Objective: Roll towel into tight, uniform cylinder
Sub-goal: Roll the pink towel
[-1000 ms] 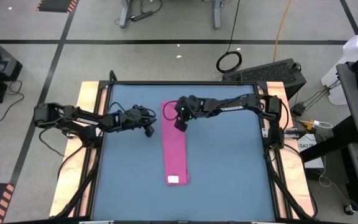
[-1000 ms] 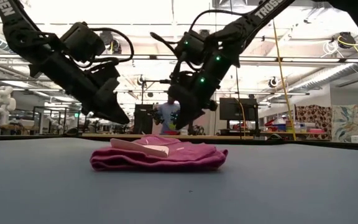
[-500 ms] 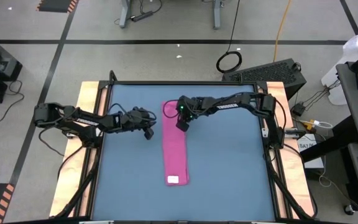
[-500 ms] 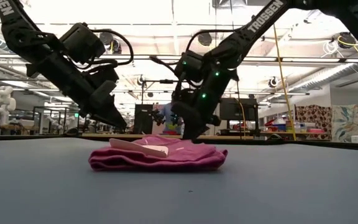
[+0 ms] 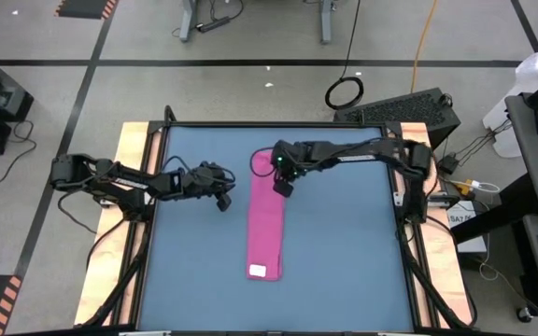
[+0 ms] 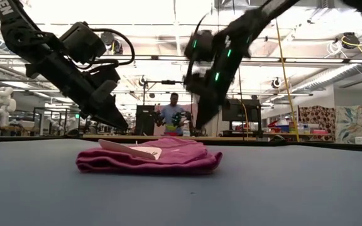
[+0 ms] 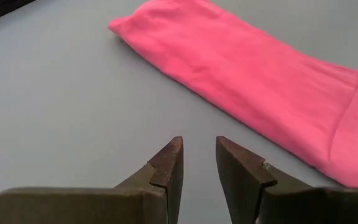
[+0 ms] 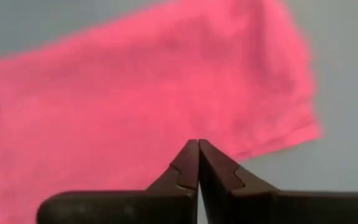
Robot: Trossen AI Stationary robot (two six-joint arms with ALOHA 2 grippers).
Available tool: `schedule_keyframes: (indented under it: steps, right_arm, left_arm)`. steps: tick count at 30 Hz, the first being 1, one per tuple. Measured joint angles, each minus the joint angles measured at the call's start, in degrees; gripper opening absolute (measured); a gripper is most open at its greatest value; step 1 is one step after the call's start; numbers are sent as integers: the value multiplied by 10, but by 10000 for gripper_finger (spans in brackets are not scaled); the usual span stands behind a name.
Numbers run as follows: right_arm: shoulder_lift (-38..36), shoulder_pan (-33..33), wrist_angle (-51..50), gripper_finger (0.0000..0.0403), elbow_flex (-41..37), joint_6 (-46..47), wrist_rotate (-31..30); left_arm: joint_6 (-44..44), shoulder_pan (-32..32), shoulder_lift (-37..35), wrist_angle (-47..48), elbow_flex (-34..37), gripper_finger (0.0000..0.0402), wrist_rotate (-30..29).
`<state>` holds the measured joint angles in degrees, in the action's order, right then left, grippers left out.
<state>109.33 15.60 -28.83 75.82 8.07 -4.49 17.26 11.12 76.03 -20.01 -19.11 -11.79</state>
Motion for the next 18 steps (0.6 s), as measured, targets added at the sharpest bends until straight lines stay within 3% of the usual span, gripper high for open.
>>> schedule_keyframes:
  steps: [5, 10, 13, 18]
  right_arm:
    - [-81, -55, -78, 0, 1, -9, -39]
    - [-144, -157, -100, 0, -28, 11, -78]
    - [-171, -228, -42, 0, -89, 22, -90]
    - [-191, -337, 158, 0, -200, 52, -91]
  left_arm:
    - [0, -10, 0, -2, 0, 99, 1]
    - [-13, -24, 0, -23, 0, 99, 26]
    - [-14, -37, 0, -53, 0, 99, 50]
    - [-35, -75, 0, -116, 0, 99, 72]
